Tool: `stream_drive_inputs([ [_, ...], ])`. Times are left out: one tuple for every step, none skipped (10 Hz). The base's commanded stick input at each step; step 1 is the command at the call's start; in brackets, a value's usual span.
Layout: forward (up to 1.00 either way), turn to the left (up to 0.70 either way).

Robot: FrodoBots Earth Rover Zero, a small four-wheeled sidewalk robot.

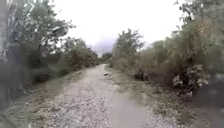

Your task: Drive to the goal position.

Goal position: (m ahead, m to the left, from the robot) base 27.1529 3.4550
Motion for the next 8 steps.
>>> stream_drive_inputs([
  [0.68,0.0],
  [0.68,0.0],
  [0.68,0.0],
  [0.68,0.0],
  [0.68,0.0],
  [0.68,0.01],
  [0.68,0.15],
  [0.68,0.34],
])
